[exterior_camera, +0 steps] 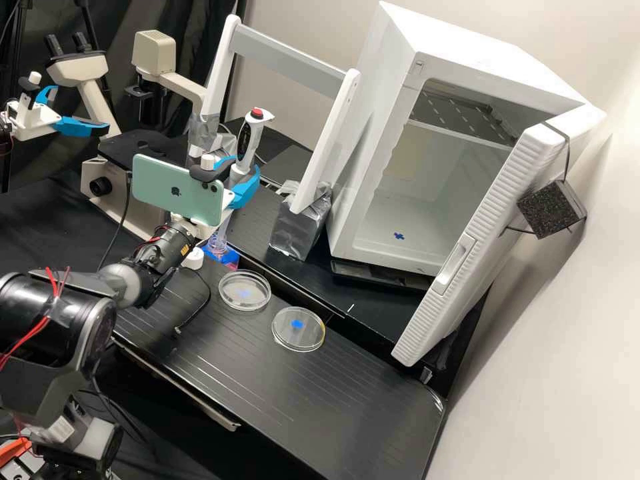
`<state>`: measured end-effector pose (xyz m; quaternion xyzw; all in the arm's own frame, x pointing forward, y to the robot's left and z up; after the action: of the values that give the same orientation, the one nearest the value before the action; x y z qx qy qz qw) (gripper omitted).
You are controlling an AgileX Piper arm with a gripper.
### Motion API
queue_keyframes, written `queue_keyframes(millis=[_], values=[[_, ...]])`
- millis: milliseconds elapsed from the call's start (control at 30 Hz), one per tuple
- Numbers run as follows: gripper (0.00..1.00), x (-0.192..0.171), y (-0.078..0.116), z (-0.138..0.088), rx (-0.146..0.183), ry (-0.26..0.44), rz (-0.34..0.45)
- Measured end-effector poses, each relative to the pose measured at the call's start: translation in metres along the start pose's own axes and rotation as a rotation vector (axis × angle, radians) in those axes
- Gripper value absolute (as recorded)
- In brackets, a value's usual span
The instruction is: Use the pipette
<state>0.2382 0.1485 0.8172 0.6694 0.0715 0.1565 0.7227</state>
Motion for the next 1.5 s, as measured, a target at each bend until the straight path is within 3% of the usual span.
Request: queue_keyframes(millis=[233,367,1000,1200,1500], values=[[0.0,0.003,-0.015,0.005,0.001,-0.048,-0.014],[0.0,0.003,-0.019,0.007,-0.017,-0.054,-0.014],[0.0,0.0,-0.024,0.009,-0.029,-0.073,-0.026],[0.0,-0.002,-0.014,0.003,-0.015,-0.051,0.007],[0.0,0.0,0.014,-0.015,0.034,-0.009,0.052]])
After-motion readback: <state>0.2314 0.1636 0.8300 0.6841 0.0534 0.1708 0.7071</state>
